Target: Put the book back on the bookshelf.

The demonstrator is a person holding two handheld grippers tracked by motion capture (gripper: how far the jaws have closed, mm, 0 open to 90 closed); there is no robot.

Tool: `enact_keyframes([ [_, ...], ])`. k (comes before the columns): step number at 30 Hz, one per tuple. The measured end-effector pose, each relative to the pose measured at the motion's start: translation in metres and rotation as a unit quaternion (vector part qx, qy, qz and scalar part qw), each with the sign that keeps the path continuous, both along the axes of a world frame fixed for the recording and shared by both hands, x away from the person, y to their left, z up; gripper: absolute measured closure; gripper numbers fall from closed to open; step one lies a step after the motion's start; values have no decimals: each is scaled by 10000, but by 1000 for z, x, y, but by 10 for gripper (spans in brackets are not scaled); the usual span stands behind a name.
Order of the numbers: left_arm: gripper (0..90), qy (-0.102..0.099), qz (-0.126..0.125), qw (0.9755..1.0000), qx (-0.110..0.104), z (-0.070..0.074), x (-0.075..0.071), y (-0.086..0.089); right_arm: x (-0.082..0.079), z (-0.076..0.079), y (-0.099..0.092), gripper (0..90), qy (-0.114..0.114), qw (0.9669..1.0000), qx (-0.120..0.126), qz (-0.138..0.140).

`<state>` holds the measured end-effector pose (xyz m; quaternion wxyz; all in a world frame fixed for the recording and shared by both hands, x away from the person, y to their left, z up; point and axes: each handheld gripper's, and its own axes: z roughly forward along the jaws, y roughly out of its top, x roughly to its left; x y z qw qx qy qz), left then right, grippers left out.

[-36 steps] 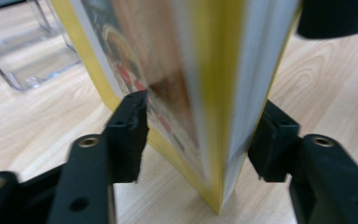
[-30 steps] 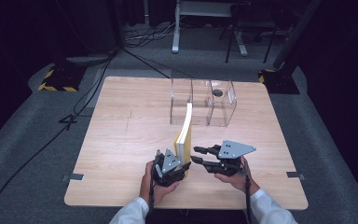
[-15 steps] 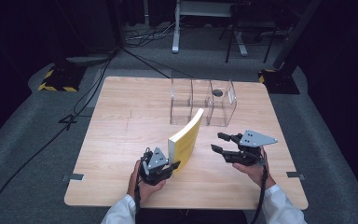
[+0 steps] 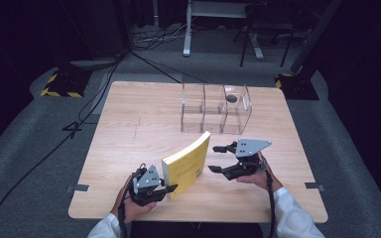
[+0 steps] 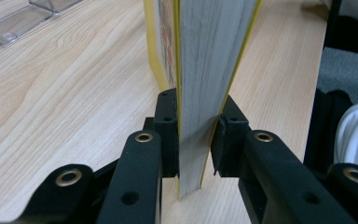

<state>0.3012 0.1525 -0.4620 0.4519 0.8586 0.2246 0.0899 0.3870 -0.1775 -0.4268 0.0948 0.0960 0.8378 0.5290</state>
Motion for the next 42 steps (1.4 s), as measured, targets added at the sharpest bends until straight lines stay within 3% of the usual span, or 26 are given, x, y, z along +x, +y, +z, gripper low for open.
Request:
enact_keyframes([
  [2,749,6,-70,10000,-27,0,0,2,6,-3,8,330,88,9998,22,171],
  [6,748,-15,-188,9998,7,0,2,4,14,-9,22,333,141,9990,-199,374],
  [9,746,-9,-153,9999,-34,-1,4,6,18,-12,27,371,294,9976,-212,596],
  [10,746,-12,-118,9999,-33,-1,5,8,18,-13,28,424,332,9969,-215,673],
  [12,745,-20,-102,9999,-30,-2,6,9,17,-14,30,417,335,9966,-236,720],
  [16,735,-62,-73,10000,20,-1,8,10,18,-15,26,514,344,9970,-140,673],
  [22,686,-93,100,9999,42,-2,9,12,11,-16,13,600,318,9956,-76,876],
  [24,656,-113,106,9999,35,-1,10,12,4,-17,8,614,277,9944,-61,1014],
  [28,632,-200,-119,9997,96,0,12,6,-11,-19,-4,618,271,9889,-10,1459],
  [30,634,-242,-211,9994,148,1,14,2,-17,-19,-1,589,194,9864,-143,1626],
  [32,635,-272,-240,9992,152,1,15,-1,-21,-18,4,577,101,9861,-176,1649],
  [35,636,-320,-299,9989,186,1,17,-8,-24,-16,8,641,-68,9884,-69,1512],
  [37,634,-353,-345,9986,171,0,20,-17,-25,-15,5,700,-99,9905,29,1369],
  [39,634,-371,-378,9985,171,0,22,-20,-25,-15,2,702,-78,9910,107,1330],
  [42,629,-389,-397,9983,146,0,29,-32,-30,-14,-10,719,-193,9948,115,997],
])
